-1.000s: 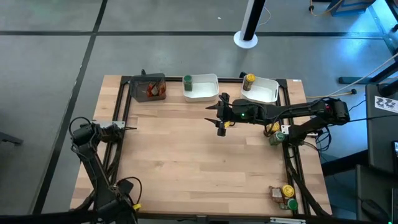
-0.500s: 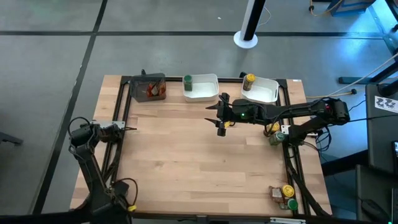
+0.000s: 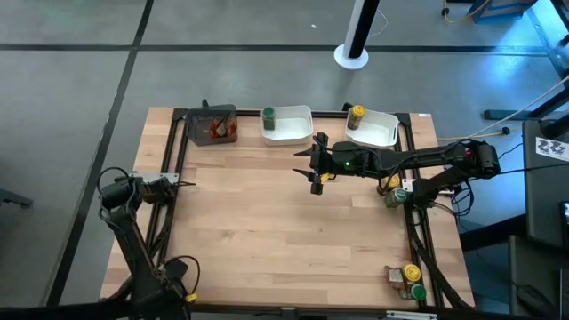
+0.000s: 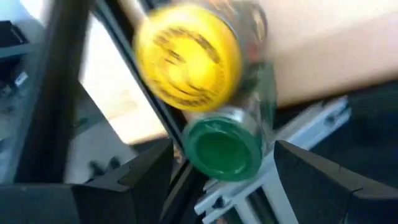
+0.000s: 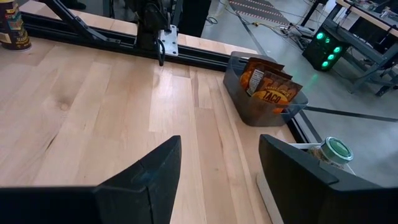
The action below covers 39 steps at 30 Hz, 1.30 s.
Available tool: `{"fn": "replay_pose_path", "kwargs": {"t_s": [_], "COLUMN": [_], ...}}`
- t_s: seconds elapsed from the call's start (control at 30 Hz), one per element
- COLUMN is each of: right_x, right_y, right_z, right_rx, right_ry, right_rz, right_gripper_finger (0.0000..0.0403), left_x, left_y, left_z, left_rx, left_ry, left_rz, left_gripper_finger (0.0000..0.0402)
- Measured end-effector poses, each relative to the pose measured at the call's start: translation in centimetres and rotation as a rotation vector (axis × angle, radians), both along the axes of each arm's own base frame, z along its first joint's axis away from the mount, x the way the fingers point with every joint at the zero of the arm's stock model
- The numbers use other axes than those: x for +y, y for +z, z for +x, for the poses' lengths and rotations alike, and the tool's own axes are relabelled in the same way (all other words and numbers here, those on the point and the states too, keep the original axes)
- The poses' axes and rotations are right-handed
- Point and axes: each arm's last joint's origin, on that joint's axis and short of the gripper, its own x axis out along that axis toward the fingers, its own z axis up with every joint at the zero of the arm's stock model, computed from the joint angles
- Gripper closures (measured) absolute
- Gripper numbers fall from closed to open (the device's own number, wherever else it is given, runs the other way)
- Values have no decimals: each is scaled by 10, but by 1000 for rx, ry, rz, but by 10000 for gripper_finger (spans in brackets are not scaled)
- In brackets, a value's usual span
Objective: Sort spices by type
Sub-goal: Put the bottom left green seasoning bottle into the left white bin
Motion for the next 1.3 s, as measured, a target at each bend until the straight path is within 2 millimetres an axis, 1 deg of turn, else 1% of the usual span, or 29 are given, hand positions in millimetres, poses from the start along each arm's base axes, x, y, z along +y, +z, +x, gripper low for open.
{"fn": "replay_pose_path", "kwargs": {"t_s": [0.07,0.13,0.27,0.47,0.63,0.77,0.9,1.0,1.2,1.3], "right_x": [0,0,0,0,0,0,0,0,0,0], "right_y": [0,0,0,0,0,0,0,0,0,0], "right_z": [0,0,0,0,0,0,0,0,0,0], "right_rx": [-1,-3,-3,-3,-3,-3,-3,-3,-3,-3], "right_ry": [0,0,0,0,0,0,0,0,0,0], "right_rz": [0,0,0,0,0,0,0,0,0,0], "right_gripper_finger": [187,187,187,187,187,187,187,187,187,187], "left_x": [2,5,8,6,6,4,4,4,4,4], "left_y": [-8,-13,-19,-22,-22,-23,-23,-23,-23,-23], "left_z": [1,2,1,3,4,6,6,6,7,7], "left_rx": [74,127,141,59,39,-28,-36,-37,-37,-38], "left_ry": [-17,-11,-12,-9,-4,-7,-7,-10,-11,-14], "left_rz": [-56,-69,-62,-41,-32,-22,-21,-22,-24,-25], "left_gripper_finger": [139,139,139,139,139,139,139,152,201,212]}}
